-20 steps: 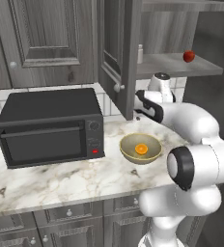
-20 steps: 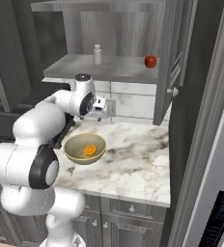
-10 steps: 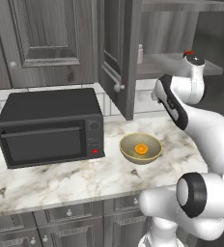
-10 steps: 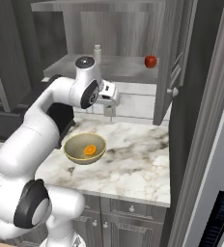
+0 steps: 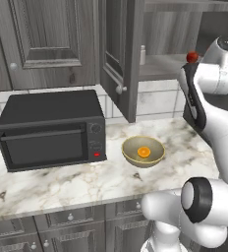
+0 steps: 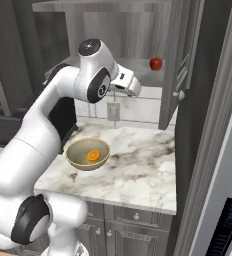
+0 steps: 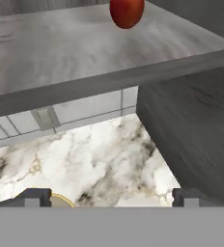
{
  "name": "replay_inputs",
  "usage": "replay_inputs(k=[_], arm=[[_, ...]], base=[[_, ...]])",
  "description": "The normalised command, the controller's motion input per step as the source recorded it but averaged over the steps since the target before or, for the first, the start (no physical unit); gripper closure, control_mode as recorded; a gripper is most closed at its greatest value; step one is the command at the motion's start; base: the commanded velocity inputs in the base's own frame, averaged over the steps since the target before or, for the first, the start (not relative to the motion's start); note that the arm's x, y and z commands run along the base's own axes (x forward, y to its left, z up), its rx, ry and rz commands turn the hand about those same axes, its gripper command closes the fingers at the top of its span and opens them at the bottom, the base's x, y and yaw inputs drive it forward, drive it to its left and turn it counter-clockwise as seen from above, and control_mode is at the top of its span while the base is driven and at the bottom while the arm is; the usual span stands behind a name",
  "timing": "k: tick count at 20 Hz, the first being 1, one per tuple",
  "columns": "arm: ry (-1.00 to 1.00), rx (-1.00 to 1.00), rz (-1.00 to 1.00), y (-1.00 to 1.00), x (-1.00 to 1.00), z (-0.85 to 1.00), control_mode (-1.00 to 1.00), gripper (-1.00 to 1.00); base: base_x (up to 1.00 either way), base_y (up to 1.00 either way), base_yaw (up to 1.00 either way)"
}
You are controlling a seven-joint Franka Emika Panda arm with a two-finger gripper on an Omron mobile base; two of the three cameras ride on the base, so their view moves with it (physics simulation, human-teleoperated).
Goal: Open the cabinet. Pick the orange and apple from the cabinet and place them into the bowl. Then close the cabinet.
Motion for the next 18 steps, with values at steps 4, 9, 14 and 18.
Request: replay_inputs(k=[4,9,14,18], arm=[[-0.12,0.0,-0.22,-0.54,-0.01,0.7,-1.0,-1.0],[-0.15,0.0,-0.15,-0.44,0.03,0.5,-1.0,-1.0],[-0.08,0.0,0.0,-0.04,0.41,0.02,-1.0,-1.0],[0.0,0.0,0.02,0.0,0.42,0.0,-1.0,-1.0]], base=[[0.0,0.0,0.0],[0.0,0.0,0.0],[0.0,0.0,0.0],[0.0,0.0,0.0]])
